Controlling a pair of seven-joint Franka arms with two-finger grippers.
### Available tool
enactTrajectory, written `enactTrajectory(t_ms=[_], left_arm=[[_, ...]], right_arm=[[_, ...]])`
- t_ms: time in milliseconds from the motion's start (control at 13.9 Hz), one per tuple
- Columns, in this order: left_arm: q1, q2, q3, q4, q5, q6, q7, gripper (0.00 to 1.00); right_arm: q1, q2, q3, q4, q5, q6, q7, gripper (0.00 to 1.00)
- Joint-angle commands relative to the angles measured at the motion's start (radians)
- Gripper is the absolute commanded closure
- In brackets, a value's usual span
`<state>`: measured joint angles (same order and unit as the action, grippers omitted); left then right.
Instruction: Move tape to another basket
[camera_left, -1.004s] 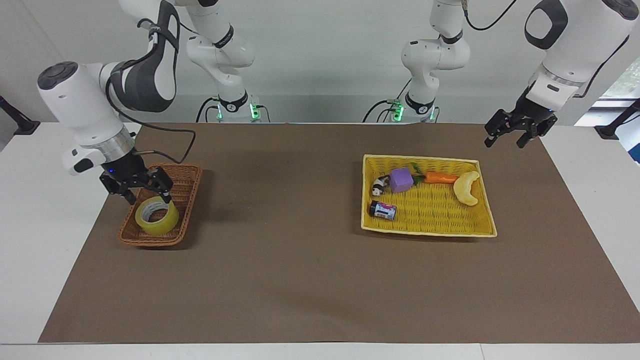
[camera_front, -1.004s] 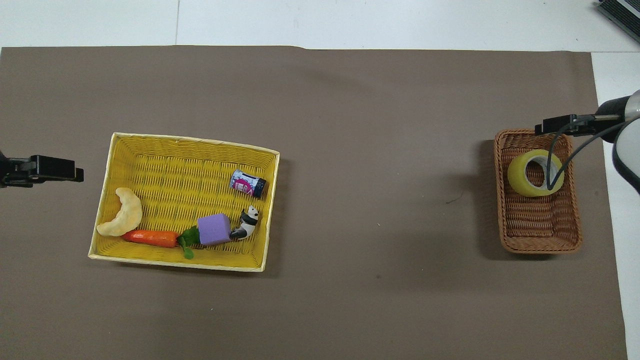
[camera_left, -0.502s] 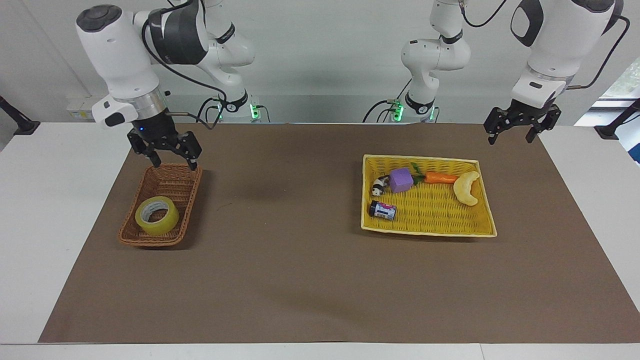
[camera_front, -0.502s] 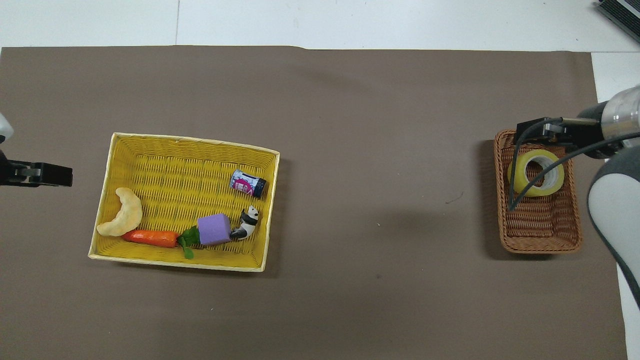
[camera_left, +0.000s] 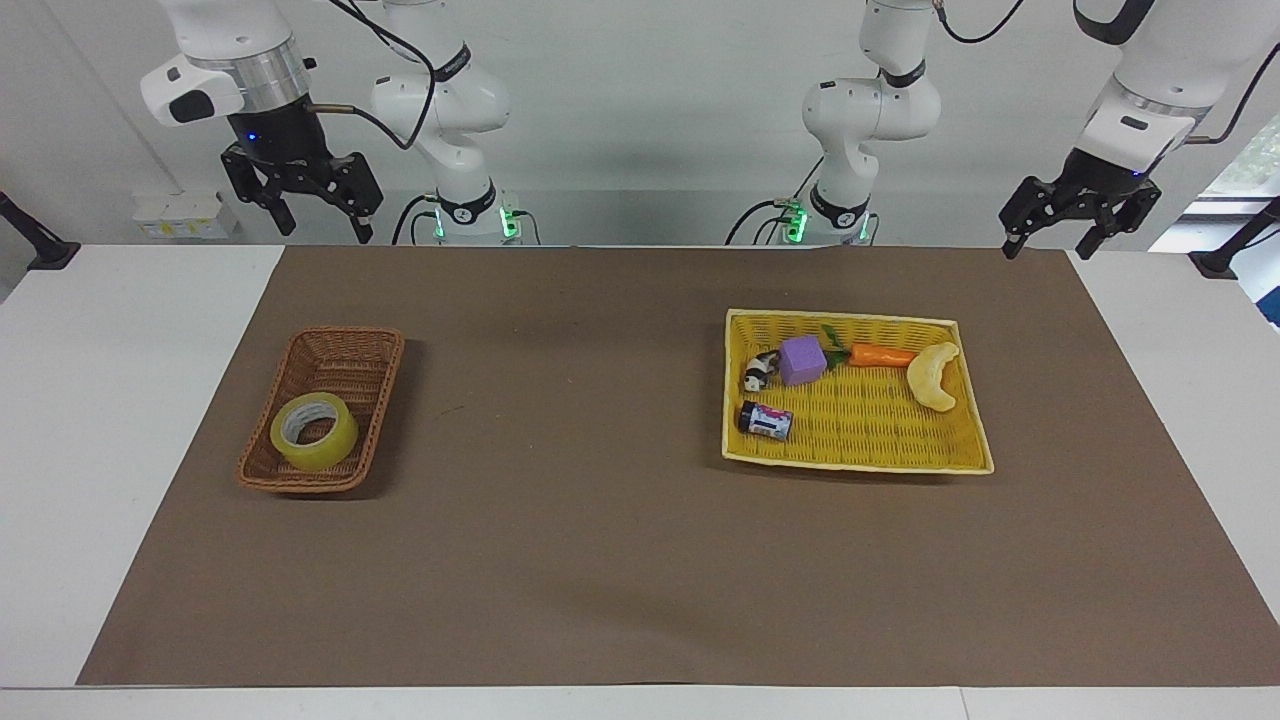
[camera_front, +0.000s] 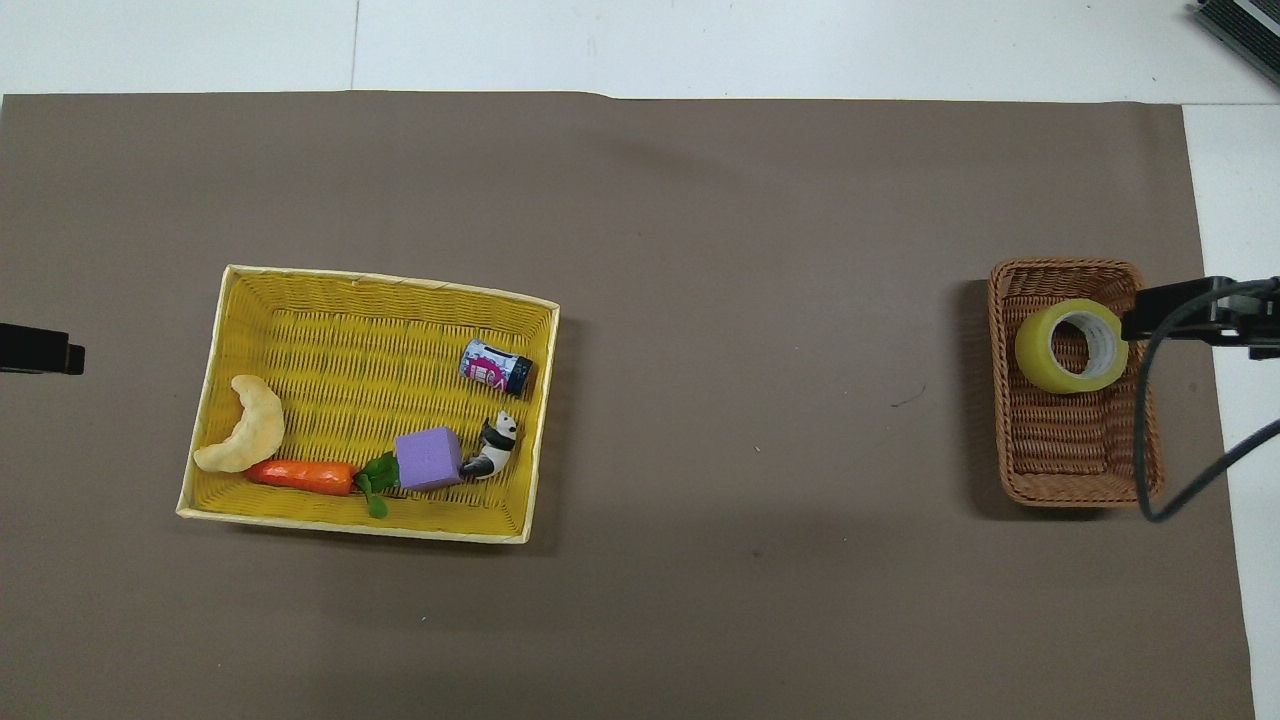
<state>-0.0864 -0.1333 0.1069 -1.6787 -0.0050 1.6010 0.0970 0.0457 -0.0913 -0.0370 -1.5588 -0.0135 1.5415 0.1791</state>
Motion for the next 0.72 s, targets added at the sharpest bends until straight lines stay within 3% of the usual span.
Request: enactTrajectory(t_ms=[0,646], left_arm=[[0.007,0.009,-0.001,0.013,-0.017,-0.027,0.021,0.00],[0.007,0.014,-0.003,0.020,-0.015,-0.036,0.026,0.00]], right_arm=[[-0.010,-0.008,-0.003,-0.007,-0.005,-0.047,-0.033,0.00],[-0.004,-0.042,0.008,-0.010,0.001,-0.081,-0.127,0.00]])
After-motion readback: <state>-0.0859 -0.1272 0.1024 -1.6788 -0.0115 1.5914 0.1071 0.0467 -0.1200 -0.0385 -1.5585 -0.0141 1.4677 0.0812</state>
